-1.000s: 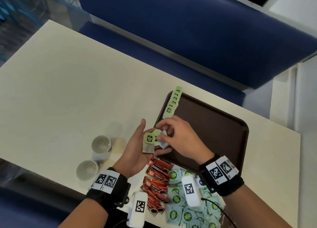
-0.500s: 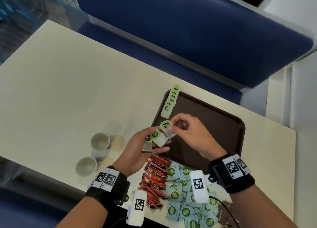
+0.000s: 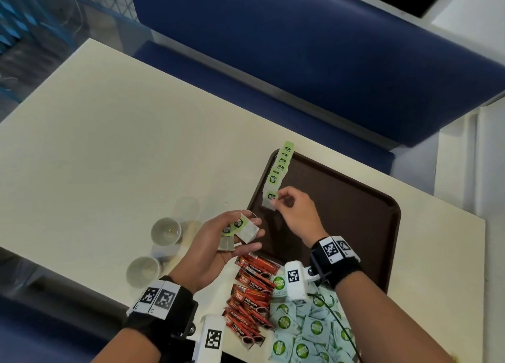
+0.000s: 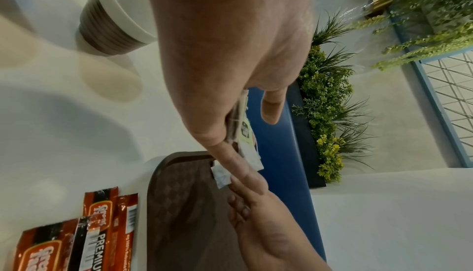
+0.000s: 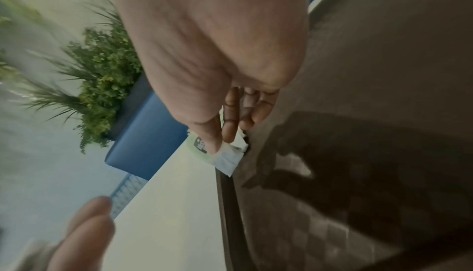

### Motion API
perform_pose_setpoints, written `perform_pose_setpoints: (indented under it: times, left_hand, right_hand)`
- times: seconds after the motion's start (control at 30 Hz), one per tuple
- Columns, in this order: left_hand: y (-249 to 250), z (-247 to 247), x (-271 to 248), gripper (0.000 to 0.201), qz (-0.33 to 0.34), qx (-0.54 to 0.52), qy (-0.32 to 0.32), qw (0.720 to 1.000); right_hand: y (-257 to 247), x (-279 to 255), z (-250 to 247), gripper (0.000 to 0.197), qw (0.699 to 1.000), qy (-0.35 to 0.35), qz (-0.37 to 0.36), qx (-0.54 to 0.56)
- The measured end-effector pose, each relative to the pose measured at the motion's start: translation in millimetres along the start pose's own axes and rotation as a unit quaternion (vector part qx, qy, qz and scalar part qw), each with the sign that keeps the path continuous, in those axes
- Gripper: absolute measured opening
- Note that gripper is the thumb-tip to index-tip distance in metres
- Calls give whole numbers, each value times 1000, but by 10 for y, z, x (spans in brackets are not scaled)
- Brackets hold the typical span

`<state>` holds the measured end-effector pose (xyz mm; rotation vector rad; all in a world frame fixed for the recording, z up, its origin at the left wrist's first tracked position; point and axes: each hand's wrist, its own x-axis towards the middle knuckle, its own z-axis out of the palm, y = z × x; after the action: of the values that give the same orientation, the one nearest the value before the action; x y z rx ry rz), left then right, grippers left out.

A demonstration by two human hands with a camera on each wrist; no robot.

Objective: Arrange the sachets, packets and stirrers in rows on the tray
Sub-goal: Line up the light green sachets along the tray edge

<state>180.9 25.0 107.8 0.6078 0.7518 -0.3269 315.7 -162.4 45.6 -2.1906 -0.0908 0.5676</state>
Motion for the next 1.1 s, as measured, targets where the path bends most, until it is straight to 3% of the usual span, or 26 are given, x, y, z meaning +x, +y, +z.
perform_pose_setpoints:
  times: [0.1, 0.43, 0.9, 1.1]
  left_hand:
    - [14, -42, 11, 46, -2, -9, 5, 1000]
    - [25, -77, 3, 49, -5, -18, 3, 1000]
    - [-16, -83, -21, 44, -13, -24, 8, 1000]
    - [-3, -70, -27, 36, -16, -40, 3, 999]
  right_hand:
    - [72, 88, 154, 10, 999, -22, 27, 8]
    - [189, 307, 266, 10, 998, 61, 21, -4]
    - [182, 348, 263, 14, 997, 77, 19, -21]
    - [159, 329, 207, 29, 995, 94, 35, -17]
